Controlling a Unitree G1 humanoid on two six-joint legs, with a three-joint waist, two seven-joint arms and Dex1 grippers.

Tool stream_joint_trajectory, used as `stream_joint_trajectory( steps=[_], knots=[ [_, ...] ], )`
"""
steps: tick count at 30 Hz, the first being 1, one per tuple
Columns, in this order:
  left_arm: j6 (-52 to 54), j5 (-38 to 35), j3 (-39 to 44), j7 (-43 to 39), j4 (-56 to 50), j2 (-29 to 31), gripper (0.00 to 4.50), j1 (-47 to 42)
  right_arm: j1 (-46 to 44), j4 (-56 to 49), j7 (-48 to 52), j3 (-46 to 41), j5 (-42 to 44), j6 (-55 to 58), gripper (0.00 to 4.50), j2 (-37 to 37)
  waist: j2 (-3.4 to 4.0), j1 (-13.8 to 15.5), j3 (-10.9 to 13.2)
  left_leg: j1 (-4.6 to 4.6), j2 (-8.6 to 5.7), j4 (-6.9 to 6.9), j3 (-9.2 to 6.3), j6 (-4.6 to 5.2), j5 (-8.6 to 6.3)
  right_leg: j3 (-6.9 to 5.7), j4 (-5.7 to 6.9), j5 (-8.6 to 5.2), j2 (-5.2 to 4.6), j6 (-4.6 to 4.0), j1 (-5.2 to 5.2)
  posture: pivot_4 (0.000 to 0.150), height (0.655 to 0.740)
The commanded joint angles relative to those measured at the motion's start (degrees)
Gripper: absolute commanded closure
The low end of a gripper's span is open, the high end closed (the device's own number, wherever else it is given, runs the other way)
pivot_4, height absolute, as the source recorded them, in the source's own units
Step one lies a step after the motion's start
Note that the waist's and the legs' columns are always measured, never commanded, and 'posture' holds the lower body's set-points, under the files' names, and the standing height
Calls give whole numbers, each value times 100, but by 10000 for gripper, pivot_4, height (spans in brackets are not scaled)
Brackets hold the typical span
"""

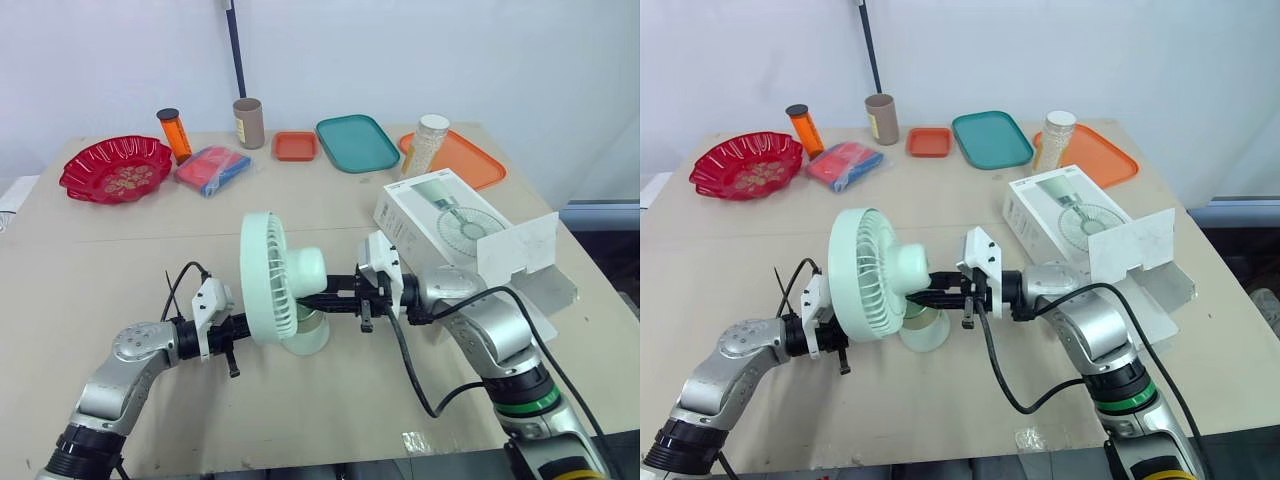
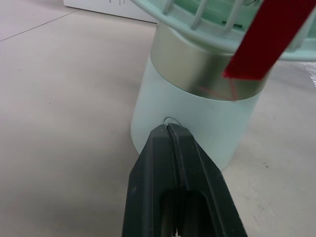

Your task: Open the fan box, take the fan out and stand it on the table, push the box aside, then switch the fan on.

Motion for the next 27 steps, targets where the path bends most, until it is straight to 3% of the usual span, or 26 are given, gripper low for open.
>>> stream_joint_trajectory(
  steps=[1,21,27],
  knots=[
    [-27,-52,-46,-100,-153,15,44794,-59,-50,-137,-12,80,-7,-29,41553,54,0,0,0,0,0,0,0,0,0,0,0,0,0,0,0,1500,7400],
    [48,-78,-52,-52,-192,-39,44794,-26,18,-197,-13,72,32,13,41553,12,0,0,-1,1,-1,1,0,0,0,0,2,0,0,0,1,1500,7400],
    [62,-240,442,135,-255,89,44794,43,-36,-185,47,-66,153,72,41553,-36,0,-3,-1,1,0,1,0,0,0,0,2,0,1,0,0,1500,7400]
  ],
)
